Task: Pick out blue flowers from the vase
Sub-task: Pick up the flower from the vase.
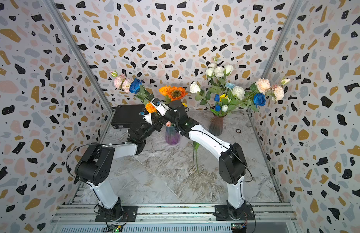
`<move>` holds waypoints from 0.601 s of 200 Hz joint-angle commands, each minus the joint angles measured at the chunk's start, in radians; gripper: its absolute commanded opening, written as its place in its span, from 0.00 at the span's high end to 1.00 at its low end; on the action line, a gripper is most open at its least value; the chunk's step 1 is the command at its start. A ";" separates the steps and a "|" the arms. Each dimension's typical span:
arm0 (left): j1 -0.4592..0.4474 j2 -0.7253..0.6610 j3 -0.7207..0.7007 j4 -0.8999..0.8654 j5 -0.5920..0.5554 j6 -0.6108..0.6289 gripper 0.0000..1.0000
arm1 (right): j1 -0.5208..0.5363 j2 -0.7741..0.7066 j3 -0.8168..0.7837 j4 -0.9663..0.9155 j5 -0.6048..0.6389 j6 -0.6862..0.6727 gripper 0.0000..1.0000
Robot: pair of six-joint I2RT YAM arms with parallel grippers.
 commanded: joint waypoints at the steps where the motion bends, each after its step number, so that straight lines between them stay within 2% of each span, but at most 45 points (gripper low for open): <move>1: -0.006 -0.010 0.019 -0.046 0.028 0.020 0.80 | 0.019 -0.054 -0.024 0.042 0.044 -0.019 1.00; 62: -0.006 -0.021 0.019 -0.058 0.026 0.029 0.80 | 0.039 -0.099 -0.007 0.031 0.085 -0.056 1.00; 120: -0.006 -0.021 0.026 -0.063 0.026 0.026 0.80 | 0.081 -0.176 0.016 -0.005 0.127 -0.144 1.00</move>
